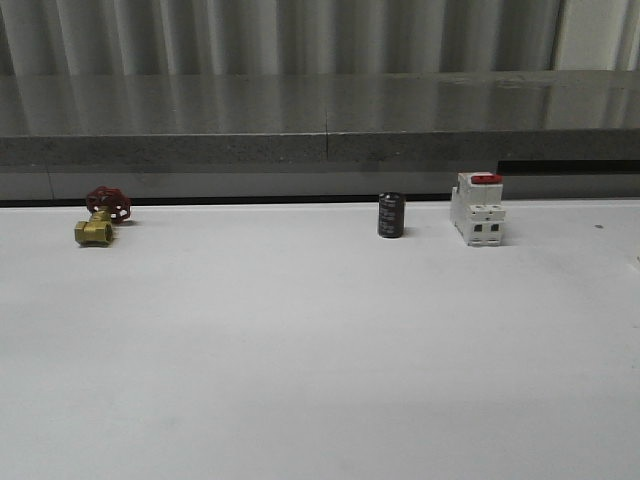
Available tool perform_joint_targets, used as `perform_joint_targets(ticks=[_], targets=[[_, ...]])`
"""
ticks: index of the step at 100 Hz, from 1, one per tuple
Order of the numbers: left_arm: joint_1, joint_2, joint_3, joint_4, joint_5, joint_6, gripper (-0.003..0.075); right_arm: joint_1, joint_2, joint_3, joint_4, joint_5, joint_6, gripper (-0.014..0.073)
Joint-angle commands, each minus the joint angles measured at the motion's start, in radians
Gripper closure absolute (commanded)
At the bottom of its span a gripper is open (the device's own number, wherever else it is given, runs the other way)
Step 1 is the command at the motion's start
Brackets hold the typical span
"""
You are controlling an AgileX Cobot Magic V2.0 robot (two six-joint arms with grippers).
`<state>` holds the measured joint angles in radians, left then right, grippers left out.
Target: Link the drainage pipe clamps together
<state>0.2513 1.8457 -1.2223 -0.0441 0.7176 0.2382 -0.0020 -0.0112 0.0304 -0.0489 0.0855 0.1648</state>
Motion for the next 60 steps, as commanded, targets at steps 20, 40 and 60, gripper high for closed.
perform_joint_targets(ticks=[20,40,60], targets=[[0.003,0.040,-0.057,0.001,-0.056,0.005,0.0178,-0.008,-0.018,-0.020,0.002,-0.085,-0.001,0.0654],[0.003,0.064,-0.057,0.011,-0.068,0.016,0.0178,-0.008,-0.018,-0.020,0.002,-0.085,-0.001,0.0654],[0.003,0.073,-0.057,0.006,-0.081,0.028,0.0178,-0.008,-0.018,-0.020,0.002,-0.085,-0.001,0.0654]])
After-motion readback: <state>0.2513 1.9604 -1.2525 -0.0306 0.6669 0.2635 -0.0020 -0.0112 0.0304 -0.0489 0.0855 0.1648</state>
